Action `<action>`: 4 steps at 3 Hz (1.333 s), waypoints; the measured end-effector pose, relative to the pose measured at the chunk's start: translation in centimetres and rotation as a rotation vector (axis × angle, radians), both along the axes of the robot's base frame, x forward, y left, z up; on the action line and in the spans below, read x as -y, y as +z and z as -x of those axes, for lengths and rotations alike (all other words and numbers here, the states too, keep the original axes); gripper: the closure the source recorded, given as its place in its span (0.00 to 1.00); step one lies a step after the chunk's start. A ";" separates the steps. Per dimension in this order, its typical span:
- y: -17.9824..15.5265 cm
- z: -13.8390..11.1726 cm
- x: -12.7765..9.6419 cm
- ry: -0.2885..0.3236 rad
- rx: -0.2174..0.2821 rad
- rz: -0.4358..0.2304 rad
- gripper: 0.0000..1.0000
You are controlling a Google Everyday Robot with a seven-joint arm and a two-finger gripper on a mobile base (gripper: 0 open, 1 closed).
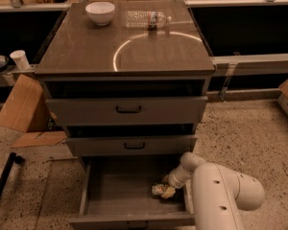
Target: Pick 7up can from bottom drawer and place on counter
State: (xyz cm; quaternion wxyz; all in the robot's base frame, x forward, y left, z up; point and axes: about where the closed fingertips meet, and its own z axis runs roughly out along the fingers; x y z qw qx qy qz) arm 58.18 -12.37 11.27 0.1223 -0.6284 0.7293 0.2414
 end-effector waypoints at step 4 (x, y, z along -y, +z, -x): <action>16.5 3.9 0.9 0.184 0.228 -0.229 1.00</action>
Offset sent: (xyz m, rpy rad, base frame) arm -0.0526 -0.0171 0.2033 0.3227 -0.3120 0.2189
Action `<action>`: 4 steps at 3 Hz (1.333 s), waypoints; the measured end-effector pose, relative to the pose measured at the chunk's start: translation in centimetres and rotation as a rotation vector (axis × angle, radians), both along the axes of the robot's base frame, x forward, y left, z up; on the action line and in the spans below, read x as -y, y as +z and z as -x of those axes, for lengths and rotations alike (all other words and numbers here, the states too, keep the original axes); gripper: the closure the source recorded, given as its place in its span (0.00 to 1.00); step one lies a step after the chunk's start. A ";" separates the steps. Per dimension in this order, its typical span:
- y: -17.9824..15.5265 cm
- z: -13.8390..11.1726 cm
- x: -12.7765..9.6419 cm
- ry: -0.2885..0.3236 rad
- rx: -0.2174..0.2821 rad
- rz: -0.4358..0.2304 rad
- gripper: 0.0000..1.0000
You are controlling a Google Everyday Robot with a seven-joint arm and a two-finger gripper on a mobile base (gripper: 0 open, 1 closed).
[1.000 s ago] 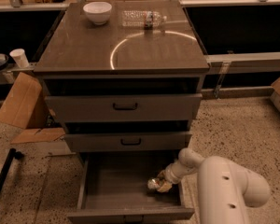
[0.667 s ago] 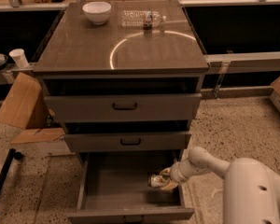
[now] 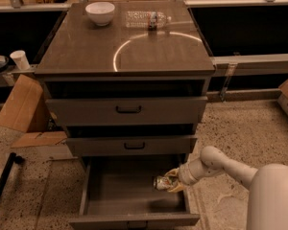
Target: Pick 7up can from bottom drawer and place on counter
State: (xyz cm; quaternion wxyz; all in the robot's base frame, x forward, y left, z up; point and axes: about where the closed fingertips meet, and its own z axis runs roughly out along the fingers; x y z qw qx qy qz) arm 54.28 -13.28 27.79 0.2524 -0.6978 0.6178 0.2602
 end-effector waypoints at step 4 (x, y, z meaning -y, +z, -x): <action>24.0 7.0 -5.4 0.147 0.349 0.099 1.00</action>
Offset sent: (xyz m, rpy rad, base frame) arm -0.0538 0.0488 0.1913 -0.0976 -0.2333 0.1257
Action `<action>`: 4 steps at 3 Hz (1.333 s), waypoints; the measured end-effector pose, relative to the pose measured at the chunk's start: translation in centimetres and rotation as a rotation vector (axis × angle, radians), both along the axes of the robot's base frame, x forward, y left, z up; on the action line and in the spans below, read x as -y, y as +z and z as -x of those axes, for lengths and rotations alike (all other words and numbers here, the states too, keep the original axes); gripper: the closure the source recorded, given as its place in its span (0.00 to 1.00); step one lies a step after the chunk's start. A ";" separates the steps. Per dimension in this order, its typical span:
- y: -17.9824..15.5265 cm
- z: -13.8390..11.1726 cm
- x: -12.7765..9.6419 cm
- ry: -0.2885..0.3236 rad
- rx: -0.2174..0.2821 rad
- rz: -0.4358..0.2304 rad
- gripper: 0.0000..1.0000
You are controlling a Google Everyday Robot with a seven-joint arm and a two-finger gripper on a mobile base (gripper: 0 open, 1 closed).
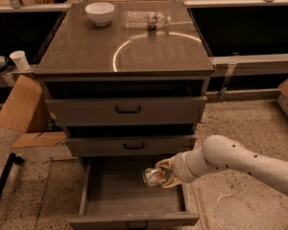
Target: Pick 7up can from bottom drawer and place on counter
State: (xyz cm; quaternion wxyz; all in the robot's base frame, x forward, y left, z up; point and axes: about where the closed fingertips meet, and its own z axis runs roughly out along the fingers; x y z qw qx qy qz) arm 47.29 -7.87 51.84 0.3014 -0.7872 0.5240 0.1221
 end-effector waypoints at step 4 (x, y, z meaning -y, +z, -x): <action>12.8 -1.1 -2.5 0.077 0.054 0.045 1.00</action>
Offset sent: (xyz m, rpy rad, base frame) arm 0.0029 0.0062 0.0099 -0.0412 0.0584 0.0229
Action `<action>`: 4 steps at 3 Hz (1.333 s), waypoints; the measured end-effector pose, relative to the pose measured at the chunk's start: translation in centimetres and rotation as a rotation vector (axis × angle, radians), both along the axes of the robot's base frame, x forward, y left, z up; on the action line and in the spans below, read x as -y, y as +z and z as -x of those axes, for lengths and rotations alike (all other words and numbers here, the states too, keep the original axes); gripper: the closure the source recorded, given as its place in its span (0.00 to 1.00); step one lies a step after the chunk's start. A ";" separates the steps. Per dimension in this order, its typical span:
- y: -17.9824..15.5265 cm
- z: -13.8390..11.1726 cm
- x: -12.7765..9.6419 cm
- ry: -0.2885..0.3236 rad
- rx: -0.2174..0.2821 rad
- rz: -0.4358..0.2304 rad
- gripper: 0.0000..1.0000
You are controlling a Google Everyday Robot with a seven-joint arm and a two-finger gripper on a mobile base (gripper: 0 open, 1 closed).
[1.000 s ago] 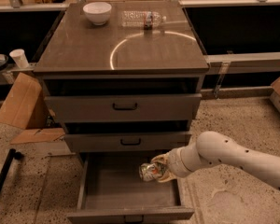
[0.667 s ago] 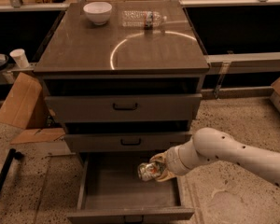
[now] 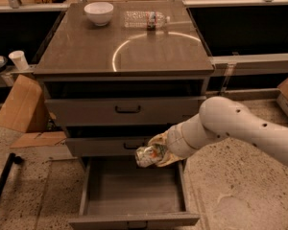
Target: Pick 7up can from bottom drawer and place on counter
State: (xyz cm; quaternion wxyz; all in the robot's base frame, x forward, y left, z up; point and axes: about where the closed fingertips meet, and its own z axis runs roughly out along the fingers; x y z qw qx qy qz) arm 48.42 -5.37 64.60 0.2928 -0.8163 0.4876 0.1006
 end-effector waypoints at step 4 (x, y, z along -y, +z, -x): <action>12.2 -5.1 -2.0 0.001 0.098 0.060 1.00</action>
Offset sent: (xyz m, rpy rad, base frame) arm 0.0210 0.0096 0.0611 -0.0330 -0.0605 0.0208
